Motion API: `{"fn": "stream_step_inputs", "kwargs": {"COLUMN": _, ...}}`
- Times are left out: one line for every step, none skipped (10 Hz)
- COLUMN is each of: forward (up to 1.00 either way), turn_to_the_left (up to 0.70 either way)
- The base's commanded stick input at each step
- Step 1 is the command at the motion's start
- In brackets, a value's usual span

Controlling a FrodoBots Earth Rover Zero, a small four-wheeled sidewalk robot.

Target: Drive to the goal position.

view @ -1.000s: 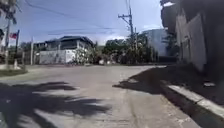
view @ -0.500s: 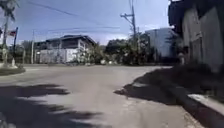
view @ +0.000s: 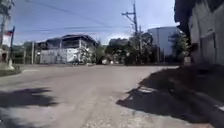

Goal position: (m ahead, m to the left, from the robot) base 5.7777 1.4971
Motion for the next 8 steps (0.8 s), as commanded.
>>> {"fn": "stream_step_inputs", "kwargs": {"forward": 1.00, "turn_to_the_left": 0.00}}
{"fn": "stream_step_inputs", "kwargs": {"forward": 1.00, "turn_to_the_left": 0.00}}
{"fn": "stream_step_inputs", "kwargs": {"forward": 1.00, "turn_to_the_left": 0.00}}
{"fn": "stream_step_inputs", "kwargs": {"forward": 1.00, "turn_to_the_left": 0.00}}
{"fn": "stream_step_inputs", "kwargs": {"forward": 1.00, "turn_to_the_left": 0.00}}
{"fn": "stream_step_inputs", "kwargs": {"forward": 1.00, "turn_to_the_left": 0.00}}
{"fn": "stream_step_inputs", "kwargs": {"forward": 1.00, "turn_to_the_left": 0.00}}
{"fn": "stream_step_inputs", "kwargs": {"forward": 1.00, "turn_to_the_left": 0.00}}
